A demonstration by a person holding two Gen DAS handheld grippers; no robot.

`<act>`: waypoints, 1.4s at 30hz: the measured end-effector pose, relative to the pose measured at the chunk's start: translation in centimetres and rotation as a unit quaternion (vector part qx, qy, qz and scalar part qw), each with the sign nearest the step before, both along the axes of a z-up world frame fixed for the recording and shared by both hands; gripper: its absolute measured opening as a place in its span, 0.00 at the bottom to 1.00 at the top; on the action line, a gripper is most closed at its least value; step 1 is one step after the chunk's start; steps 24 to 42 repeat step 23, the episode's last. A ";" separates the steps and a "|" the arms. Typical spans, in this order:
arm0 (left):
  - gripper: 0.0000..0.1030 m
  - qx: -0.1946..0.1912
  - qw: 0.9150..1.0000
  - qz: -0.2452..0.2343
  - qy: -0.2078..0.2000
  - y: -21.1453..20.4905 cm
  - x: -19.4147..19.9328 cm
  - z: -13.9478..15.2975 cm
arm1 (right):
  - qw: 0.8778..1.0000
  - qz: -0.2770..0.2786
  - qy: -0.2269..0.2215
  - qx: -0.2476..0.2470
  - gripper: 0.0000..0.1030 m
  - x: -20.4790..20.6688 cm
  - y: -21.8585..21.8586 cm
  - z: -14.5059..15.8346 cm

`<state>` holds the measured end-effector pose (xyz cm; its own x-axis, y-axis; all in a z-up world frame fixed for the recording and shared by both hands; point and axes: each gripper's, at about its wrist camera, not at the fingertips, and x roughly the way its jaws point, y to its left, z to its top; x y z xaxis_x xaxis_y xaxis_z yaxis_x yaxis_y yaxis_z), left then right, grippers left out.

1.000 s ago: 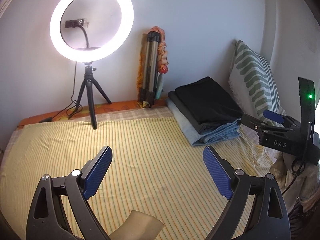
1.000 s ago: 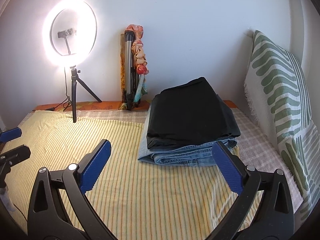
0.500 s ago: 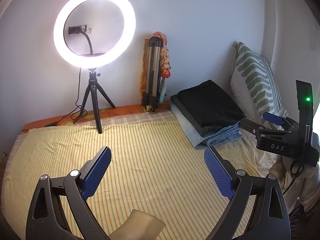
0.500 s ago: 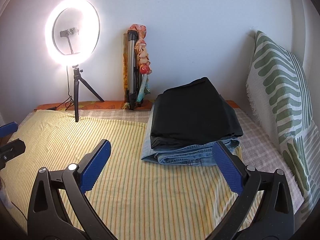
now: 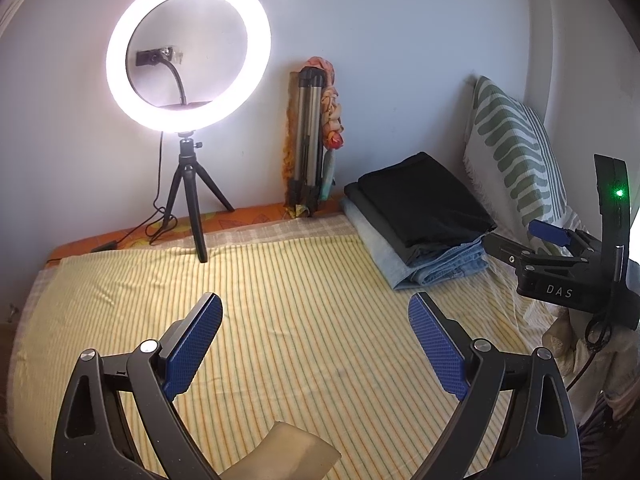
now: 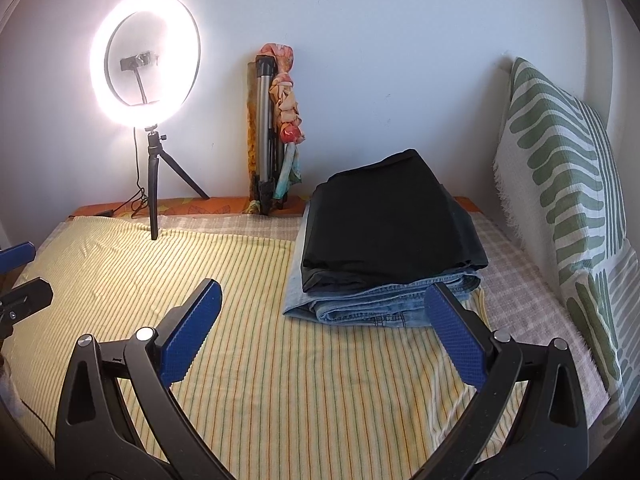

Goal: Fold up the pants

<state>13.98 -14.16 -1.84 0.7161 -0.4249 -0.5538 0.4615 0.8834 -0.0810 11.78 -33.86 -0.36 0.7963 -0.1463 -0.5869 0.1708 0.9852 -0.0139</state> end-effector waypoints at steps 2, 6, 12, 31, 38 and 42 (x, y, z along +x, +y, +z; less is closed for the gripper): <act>0.92 0.002 1.000 0.001 0.000 0.1 0.0 0.0 | 1.000 0.002 0.003 -0.002 1.00 0.1 0.1 -0.1; 0.92 0.004 1.000 0.007 0.000 0.2 0.0 -0.1 | 1.000 0.006 0.006 0.001 1.00 0.2 0.2 -0.2; 0.92 0.010 1.000 0.016 0.000 0.5 0.1 -0.2 | 1.000 0.008 0.006 0.001 1.00 0.2 0.4 -0.1; 0.92 0.026 0.999 0.033 -0.025 1.5 -0.9 0.2 | 1.000 0.016 0.010 0.005 1.00 0.5 0.9 -0.2; 0.92 0.026 0.999 0.033 -0.025 1.5 -0.9 0.2 | 1.000 0.016 0.010 0.005 1.00 0.5 0.9 -0.2; 0.92 0.026 0.999 0.033 -0.025 1.5 -0.9 0.2 | 1.000 0.016 0.010 0.005 1.00 0.5 0.9 -0.2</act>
